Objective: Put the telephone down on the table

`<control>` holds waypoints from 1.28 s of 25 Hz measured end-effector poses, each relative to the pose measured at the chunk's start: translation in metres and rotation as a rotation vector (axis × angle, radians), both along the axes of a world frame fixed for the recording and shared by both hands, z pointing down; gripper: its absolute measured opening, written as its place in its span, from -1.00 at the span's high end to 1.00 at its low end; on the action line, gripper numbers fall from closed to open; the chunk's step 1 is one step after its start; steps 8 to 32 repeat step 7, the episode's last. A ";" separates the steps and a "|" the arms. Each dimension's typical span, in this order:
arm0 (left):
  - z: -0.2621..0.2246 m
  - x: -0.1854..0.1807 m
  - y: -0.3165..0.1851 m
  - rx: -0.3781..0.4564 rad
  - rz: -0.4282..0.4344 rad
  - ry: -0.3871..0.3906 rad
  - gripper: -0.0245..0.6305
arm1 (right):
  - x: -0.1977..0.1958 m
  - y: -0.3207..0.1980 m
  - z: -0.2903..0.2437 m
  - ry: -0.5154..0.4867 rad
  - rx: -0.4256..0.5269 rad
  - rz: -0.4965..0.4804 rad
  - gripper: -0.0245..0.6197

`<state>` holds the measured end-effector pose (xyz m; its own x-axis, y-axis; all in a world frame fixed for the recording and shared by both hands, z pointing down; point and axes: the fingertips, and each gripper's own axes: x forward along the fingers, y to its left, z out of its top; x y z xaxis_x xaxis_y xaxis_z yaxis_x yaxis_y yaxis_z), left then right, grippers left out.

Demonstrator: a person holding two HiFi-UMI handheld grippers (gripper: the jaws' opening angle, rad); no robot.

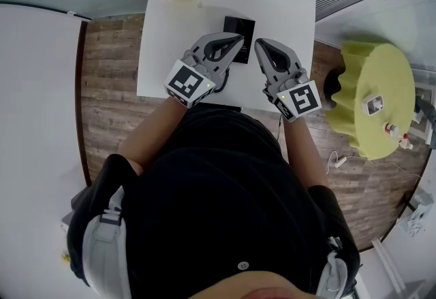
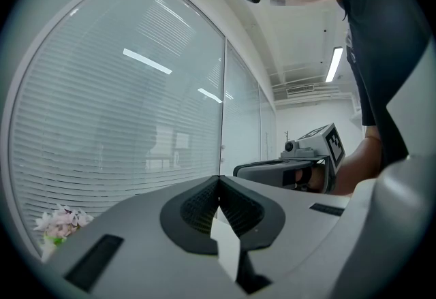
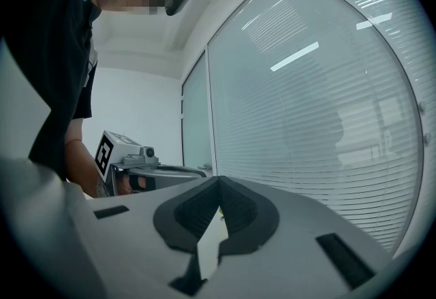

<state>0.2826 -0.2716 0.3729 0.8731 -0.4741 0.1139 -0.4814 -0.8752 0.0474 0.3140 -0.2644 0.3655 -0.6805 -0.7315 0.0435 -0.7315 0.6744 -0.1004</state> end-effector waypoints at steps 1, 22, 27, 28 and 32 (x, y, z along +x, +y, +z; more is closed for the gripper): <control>0.001 0.000 0.000 -0.002 -0.001 0.000 0.90 | -0.001 0.000 0.000 0.000 0.004 -0.001 0.85; 0.003 -0.002 0.000 -0.010 -0.004 -0.010 0.90 | -0.003 0.000 0.001 0.007 -0.001 -0.008 0.85; 0.003 -0.002 0.000 -0.010 -0.004 -0.010 0.90 | -0.003 0.000 0.001 0.007 -0.001 -0.008 0.85; 0.003 -0.002 0.000 -0.010 -0.004 -0.010 0.90 | -0.003 0.000 0.001 0.007 -0.001 -0.008 0.85; 0.003 -0.002 0.000 -0.010 -0.004 -0.010 0.90 | -0.003 0.000 0.001 0.007 -0.001 -0.008 0.85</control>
